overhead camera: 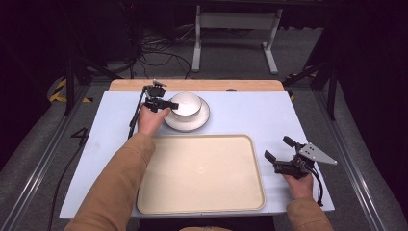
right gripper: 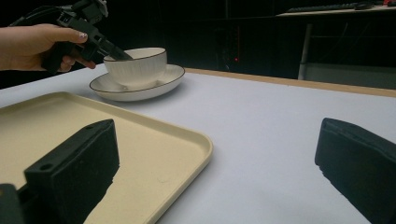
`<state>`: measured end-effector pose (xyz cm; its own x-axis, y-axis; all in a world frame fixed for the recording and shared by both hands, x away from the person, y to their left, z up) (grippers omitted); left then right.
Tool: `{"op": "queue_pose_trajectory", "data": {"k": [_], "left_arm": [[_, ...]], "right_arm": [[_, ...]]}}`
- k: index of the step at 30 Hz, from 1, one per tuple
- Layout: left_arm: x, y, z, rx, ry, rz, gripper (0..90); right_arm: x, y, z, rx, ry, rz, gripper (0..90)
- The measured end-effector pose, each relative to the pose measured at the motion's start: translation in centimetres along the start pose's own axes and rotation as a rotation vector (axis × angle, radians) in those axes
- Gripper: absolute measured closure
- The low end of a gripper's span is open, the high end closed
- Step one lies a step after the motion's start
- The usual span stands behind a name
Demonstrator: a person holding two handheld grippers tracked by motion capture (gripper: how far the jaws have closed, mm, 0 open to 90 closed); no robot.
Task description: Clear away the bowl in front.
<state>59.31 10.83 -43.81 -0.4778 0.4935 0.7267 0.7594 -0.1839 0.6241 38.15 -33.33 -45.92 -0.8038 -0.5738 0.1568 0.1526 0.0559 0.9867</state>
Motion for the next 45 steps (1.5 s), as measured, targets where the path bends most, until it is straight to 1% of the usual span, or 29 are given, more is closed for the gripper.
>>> {"op": "queue_pose_trajectory", "data": {"k": [2, 4, 7, 9, 11, 17, 18, 19, 21, 22, 26, 34, 36, 40, 42, 43, 44, 45], "left_arm": [[-0.1, 0.0, 0.1, 0.023, -0.014, 0.003, 53.1], [-0.1, 0.0, 0.0, 0.035, -0.020, 0.009, 56.2], [-0.1, 0.0, -0.3, 0.029, -0.013, 0.007, 62.3], [-0.1, 0.1, -0.6, 0.022, -0.003, 0.008, 68.1], [-0.2, 0.2, -0.8, 0.014, 0.024, 0.022, 69.9], [-0.3, 0.6, -1.2, 0.038, 0.089, 0.049, 78.7], [-0.3, 0.6, -1.2, 0.040, 0.091, 0.049, 80.9], [-0.3, 0.6, -1.2, 0.047, 0.084, 0.048, 82.4], [-0.3, 0.6, -1.2, 0.049, 0.076, 0.046, 82.2], [-0.3, 0.6, -1.3, 0.056, 0.083, 0.048, 82.5], [-0.2, 0.6, -1.3, 0.074, 0.075, 0.040, 82.3], [0.3, 0.7, -1.7, 0.073, 0.065, 0.023, 81.3], [0.5, 0.8, -1.8, 0.072, 0.069, 0.018, 81.1], [1.1, 1.0, -1.9, 0.078, 0.049, -0.001, 81.2], [1.5, 1.1, -2.1, 0.079, 0.039, -0.002, 81.1], [1.6, 1.2, -2.2, 0.069, 0.043, -0.004, 81.1], [1.9, 1.3, -2.4, 0.067, 0.046, -0.006, 81.1], [2.1, 1.4, -2.5, 0.053, 0.050, -0.007, 81.0]], "right_arm": [[0.0, 0.0, 0.0, 0.000, 0.002, 0.001, 0.0], [0.0, 0.0, 0.0, 0.000, 0.003, 0.002, 0.1], [0.0, 0.0, 0.0, 0.001, 0.004, 0.003, 0.1], [-0.1, 0.0, 0.1, 0.000, 0.004, 0.003, 0.1], [-0.1, 0.0, 0.1, 0.000, 0.004, 0.004, 0.1], [-0.1, 0.0, 0.1, -0.004, 0.003, 0.005, 0.2], [-0.1, 0.0, 0.1, -0.003, 0.001, 0.006, 0.1], [-0.1, -0.1, 0.1, -0.002, 0.001, 0.007, 0.2], [-0.1, -0.1, 0.1, -0.002, 0.002, 0.007, 0.2], [-0.1, -0.1, 0.1, 0.000, 0.002, 0.009, 0.2], [-0.1, -0.1, 0.1, 0.000, 0.003, 0.011, 0.2], [-0.1, -0.1, 0.1, -0.005, 0.004, 0.009, 0.2], [-0.1, -0.1, 0.1, -0.005, 0.004, 0.009, 0.2], [-0.1, -0.1, 0.1, -0.006, 0.004, 0.011, 0.2], [-0.1, -0.1, 0.1, -0.006, 0.004, 0.012, 0.2], [-0.1, -0.1, 0.1, -0.006, 0.004, 0.013, 0.2], [-0.1, -0.1, 0.1, -0.006, 0.004, 0.013, 0.2], [-0.1, -0.1, 0.1, -0.005, 0.004, 0.013, 0.2]]}}
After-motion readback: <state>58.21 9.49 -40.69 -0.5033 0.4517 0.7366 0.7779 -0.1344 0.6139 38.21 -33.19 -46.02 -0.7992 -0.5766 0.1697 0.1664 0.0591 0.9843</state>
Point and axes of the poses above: each handheld gripper's, and its own axes: x roughly backward along the jaws, y roughly out of its top, z roughly to its left, the point moved 3 cm from there along -x, roughly forward along the jaws
